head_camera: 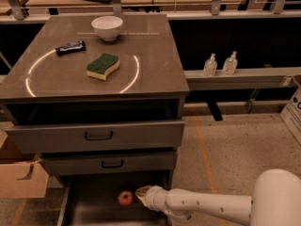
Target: Place apple into bottom drawer
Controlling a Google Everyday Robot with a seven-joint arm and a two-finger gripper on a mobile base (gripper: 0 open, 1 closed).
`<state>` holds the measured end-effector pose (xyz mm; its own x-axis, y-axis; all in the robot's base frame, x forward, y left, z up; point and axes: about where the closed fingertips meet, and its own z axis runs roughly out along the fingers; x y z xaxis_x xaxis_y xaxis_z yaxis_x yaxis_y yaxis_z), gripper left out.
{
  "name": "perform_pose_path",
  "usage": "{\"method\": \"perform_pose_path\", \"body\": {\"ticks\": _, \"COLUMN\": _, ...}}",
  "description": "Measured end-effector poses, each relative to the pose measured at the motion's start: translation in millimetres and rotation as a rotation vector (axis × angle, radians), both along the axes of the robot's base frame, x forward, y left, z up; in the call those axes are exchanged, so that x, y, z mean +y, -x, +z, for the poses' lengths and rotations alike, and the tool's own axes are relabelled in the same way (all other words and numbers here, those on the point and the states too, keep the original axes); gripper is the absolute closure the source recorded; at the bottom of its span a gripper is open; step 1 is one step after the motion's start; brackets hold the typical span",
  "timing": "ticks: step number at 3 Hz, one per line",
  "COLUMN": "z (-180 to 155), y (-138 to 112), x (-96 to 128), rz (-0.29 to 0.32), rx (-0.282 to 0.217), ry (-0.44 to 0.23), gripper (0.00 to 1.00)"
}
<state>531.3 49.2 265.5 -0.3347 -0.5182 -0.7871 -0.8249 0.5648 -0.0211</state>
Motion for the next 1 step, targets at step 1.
{"method": "perform_pose_path", "body": {"ticks": 1, "z": 16.4, "y": 3.5, "x": -1.5, "rz": 0.027, "rx": -0.016, "ry": 0.019, "gripper": 1.0}}
